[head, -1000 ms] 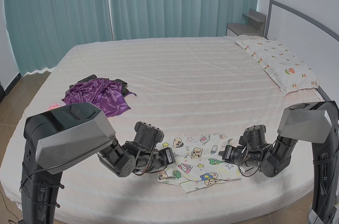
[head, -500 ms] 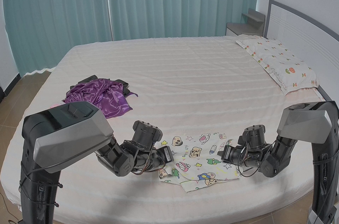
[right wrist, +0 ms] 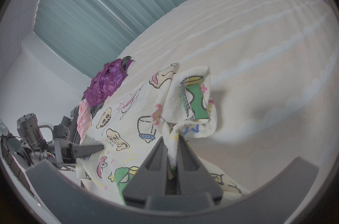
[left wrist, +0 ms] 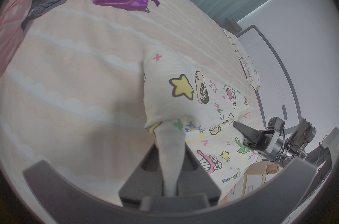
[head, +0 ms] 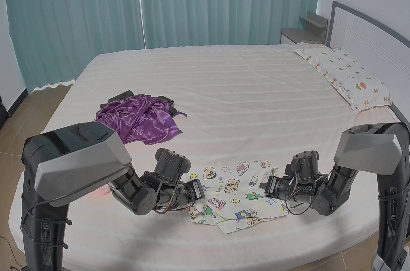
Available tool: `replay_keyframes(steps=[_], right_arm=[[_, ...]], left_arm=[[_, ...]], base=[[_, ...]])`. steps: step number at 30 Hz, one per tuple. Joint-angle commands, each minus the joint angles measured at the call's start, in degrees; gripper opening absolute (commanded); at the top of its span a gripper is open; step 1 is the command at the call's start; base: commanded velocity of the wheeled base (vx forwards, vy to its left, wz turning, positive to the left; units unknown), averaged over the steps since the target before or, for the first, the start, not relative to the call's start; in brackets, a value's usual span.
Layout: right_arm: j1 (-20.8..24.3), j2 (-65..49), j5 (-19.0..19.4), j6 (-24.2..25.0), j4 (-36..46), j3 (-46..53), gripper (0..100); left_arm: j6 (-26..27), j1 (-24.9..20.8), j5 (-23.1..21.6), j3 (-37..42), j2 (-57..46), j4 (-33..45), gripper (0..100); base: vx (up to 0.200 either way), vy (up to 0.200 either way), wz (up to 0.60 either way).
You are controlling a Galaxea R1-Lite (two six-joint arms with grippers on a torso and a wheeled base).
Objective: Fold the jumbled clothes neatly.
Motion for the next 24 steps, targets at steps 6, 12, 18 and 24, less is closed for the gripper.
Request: replay_keyframes(steps=[6,12,18,24], right_arm=[[1.0,-0.2,0.0,0.0,-0.1,0.0,0],[1.0,-0.1,-0.1,-0.1,-2.7,0.6,0],[1.0,-0.2,-0.1,-0.1,-2.8,1.0,0],[1.0,-0.3,-0.1,-0.1,-2.9,1.2,0]], left_arm=[[-0.1,0.3,0.1,0.5,-0.8,0.1,0],[-0.1,0.7,0.1,1.5,-0.8,0.0,0],[-0.1,1.1,0.2,1.7,-1.1,0.0,0],[-0.1,1.4,0.2,1.7,-0.8,0.0,0]], base=[[0.0,0.2,0.0],[0.0,0.2,0.0],[0.0,0.2,0.0],[0.0,0.133,0.0]])
